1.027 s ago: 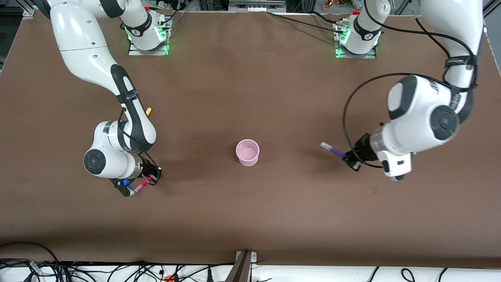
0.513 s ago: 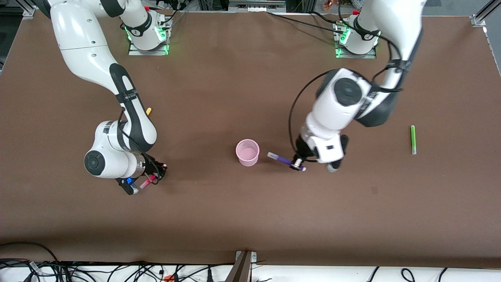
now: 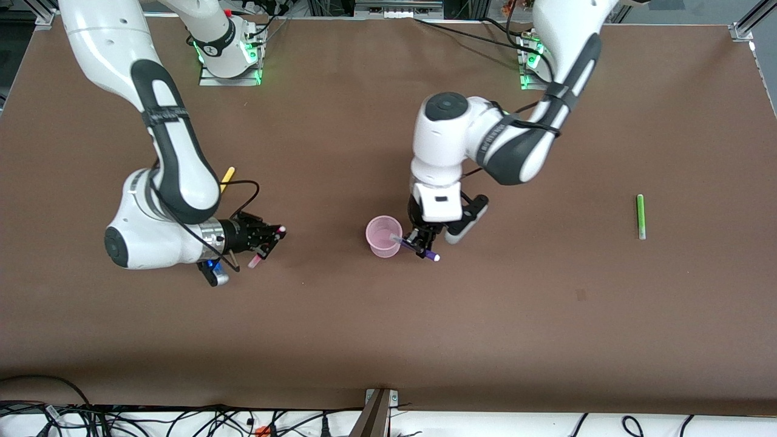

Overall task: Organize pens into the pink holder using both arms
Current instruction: 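Lift the purple marker with the left gripper while the right gripper lifts the pink marker, then drop the purple marker into the pink cup with the left gripper, then move the pink marker over the cup while the left gripper withdraws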

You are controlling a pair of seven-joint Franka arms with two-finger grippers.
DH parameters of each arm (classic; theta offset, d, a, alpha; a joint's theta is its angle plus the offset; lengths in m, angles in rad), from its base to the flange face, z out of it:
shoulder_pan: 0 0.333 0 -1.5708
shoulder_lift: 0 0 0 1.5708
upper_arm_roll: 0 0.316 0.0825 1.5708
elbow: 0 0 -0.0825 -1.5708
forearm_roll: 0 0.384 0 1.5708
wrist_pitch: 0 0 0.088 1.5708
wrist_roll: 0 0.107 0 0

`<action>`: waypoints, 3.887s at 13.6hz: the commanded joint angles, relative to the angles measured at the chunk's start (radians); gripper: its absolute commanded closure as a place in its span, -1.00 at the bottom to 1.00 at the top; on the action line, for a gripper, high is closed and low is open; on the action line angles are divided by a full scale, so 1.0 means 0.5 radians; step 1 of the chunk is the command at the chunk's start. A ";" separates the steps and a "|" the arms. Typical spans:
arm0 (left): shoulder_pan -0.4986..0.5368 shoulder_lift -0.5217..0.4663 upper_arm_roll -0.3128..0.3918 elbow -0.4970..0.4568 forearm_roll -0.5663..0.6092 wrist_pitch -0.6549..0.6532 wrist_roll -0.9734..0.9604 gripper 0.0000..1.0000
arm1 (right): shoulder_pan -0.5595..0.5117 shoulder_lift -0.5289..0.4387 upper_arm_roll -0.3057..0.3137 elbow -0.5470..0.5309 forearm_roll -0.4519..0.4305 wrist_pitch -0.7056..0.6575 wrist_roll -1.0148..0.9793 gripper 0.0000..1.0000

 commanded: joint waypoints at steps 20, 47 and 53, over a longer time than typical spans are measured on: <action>-0.454 0.265 0.216 0.199 0.475 -0.258 -0.487 1.00 | -0.046 -0.016 0.006 -0.059 1.177 -0.549 -0.019 1.00; 0.397 -0.379 0.167 0.338 -1.045 -1.104 1.750 -1.00 | 0.279 0.199 0.009 -0.047 1.716 -0.053 0.002 1.00; 0.947 -0.624 0.167 0.160 -1.160 -1.522 3.098 -1.00 | 0.497 0.306 0.009 -0.050 1.925 0.297 -0.053 0.96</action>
